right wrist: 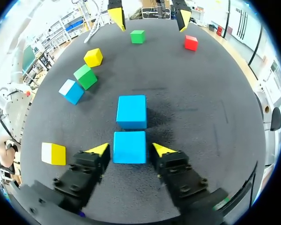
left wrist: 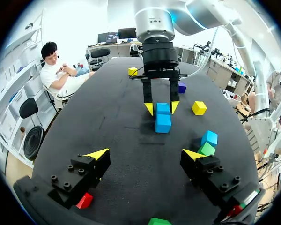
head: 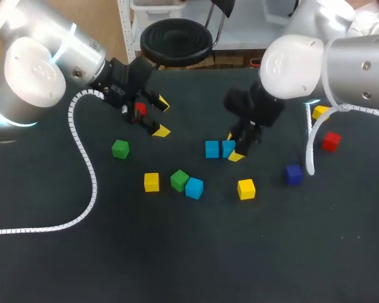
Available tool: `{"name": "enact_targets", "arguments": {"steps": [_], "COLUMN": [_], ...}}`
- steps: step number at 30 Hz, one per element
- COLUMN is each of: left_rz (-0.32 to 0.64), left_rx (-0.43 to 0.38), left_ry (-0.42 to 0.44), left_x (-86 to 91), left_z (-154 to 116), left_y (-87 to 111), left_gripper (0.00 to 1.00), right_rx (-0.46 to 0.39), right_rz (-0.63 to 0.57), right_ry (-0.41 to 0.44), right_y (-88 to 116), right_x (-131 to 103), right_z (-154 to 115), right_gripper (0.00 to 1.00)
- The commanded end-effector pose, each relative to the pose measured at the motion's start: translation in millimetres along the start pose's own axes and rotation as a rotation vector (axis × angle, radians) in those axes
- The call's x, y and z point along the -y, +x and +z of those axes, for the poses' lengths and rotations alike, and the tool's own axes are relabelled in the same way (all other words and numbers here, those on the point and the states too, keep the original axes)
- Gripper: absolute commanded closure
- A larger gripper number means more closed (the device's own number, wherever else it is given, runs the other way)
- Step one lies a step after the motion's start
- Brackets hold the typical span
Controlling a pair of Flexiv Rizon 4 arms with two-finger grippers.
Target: Place the blue cubes, place green cubes on the blue cubes, place the yellow cubes on the green cubes, then place the red cubes on the yellow cubes, and place purple cube on the red cubes.
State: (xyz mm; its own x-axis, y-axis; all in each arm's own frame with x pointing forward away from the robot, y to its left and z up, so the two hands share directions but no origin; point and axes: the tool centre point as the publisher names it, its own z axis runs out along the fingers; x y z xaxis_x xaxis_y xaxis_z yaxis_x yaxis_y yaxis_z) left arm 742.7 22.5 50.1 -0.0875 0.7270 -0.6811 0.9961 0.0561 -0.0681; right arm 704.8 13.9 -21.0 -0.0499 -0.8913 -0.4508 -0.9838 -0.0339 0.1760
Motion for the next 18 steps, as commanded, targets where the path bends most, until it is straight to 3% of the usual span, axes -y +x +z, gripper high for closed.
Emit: {"name": "enact_targets", "arguments": {"steps": [1,5,10,18], "left_rz": [0.001,0.001,0.001,0.001], "left_rx": [0.0,0.0,0.0,0.0], "left_ry": [0.002,0.002,0.002,0.002], "left_x": [-1.5,-1.5,-1.5,-1.5], "left_z": [0.0,0.0,0.0,0.0], "left_y": [0.3,0.3,0.3,0.3], "left_gripper": [0.0,0.0,0.0,0.0], "right_rx": [-0.001,0.002,0.011,0.048], "right_rz": [0.0,-0.006,-0.015,-0.033], "right_ry": [0.001,0.011,0.028,0.038], "right_y": [2.1,3.5,8.0,22.8], "right_x": [1.3,0.8,2.9,-8.6], "right_z": [-1.1,-5.1,-15.5,-38.9], "right_gripper": [0.08,0.0,0.03,0.0]}}
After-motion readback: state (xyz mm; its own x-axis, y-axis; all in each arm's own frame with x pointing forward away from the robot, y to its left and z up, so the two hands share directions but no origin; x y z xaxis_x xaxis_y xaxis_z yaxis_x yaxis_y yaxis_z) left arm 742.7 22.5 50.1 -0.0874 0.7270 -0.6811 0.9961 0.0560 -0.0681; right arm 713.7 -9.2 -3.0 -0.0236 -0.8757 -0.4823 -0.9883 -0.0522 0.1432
